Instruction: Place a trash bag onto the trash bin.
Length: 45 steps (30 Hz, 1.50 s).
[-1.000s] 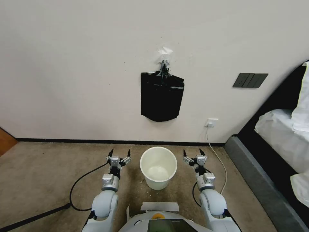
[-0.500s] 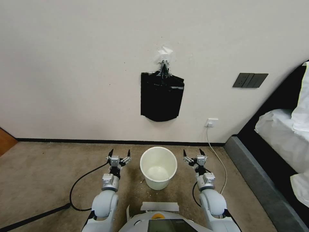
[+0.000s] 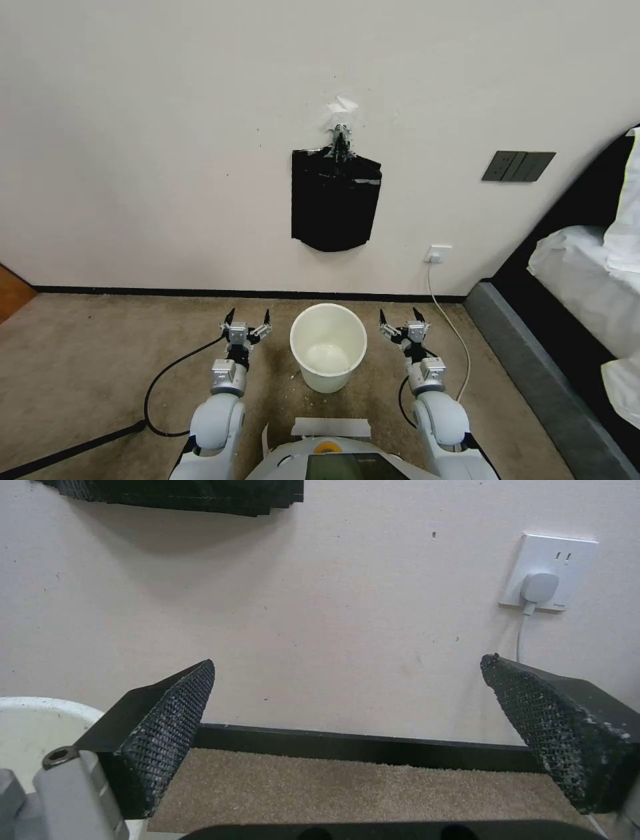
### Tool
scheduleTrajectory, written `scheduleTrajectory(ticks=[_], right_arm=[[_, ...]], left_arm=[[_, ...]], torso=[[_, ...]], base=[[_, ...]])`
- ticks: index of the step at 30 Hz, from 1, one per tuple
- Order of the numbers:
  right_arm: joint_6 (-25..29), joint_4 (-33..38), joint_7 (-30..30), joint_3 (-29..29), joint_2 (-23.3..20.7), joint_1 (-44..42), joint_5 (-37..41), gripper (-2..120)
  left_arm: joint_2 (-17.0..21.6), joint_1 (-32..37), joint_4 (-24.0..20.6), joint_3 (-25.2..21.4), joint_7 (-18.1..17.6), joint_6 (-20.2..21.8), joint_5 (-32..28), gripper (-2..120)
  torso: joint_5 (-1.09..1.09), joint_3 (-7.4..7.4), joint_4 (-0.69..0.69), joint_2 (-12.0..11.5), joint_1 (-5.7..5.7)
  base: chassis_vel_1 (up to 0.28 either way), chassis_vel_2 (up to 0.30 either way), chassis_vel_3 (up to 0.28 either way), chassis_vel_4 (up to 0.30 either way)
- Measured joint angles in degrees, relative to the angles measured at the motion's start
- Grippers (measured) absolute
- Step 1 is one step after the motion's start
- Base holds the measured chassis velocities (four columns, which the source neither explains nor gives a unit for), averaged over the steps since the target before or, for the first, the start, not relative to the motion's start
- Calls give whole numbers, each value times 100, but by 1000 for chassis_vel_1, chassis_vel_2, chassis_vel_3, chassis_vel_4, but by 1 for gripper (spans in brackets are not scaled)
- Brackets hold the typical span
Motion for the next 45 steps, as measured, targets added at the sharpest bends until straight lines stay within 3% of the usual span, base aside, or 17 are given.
scheduleTrajectory(ticks=[23, 25, 29, 31, 33, 35, 36, 38, 45], right_arm=[[58, 0, 57, -22, -23, -1, 5, 100], [453, 4, 458, -201, -179, -28, 68, 100], [688, 64, 650, -283, -250, -85, 135, 100], [971, 195, 787, -390, -204, -239, 208, 100], [1035, 215, 813, -425, -188, -280, 232, 100], [1048, 215, 814, -448, -190, -292, 242, 100], [1054, 215, 812, -453, -192, -299, 258, 100], [1054, 215, 809, -467, -198, -296, 315, 100], [1047, 248, 807, -485, -299, -269, 433, 100]], left_arm=[[21, -12, 4, 5, -26, -35, -21, 100], [159, -122, 65, 51, -222, -332, -218, 100], [266, -192, 85, 86, -316, -488, -318, 100], [369, -268, 86, 172, -467, -795, -510, 100], [435, -285, 86, 208, -514, -900, -585, 100], [566, -290, 55, 313, -560, -1102, -721, 100], [660, -293, 12, 361, -586, -1222, -805, 100], [746, -264, -32, 400, -599, -1283, -917, 100], [821, -141, -133, 388, -588, -1283, -1010, 100]], torso=[[0, 0, 1, 0, 0], [-1, 0, 1, 0, 0], [1, 0, 3, 0, 0], [-3, 0, -2, 0, 0], [3, 0, -2, 0, -1], [-6, 1, 1, 0, -1], [3, 0, -1, 0, -1], [-5, 1, 0, 0, -1], [1, 0, 0, 0, 0]], base=[[0, 0, 0, 0], [0, 0, 0, 0], [0, 0, 0, 0], [0, 0, 0, 0], [0, 0, 0, 0], [0, 0, 0, 0], [0, 0, 0, 0], [0, 0, 0, 0], [0, 0, 0, 0]])
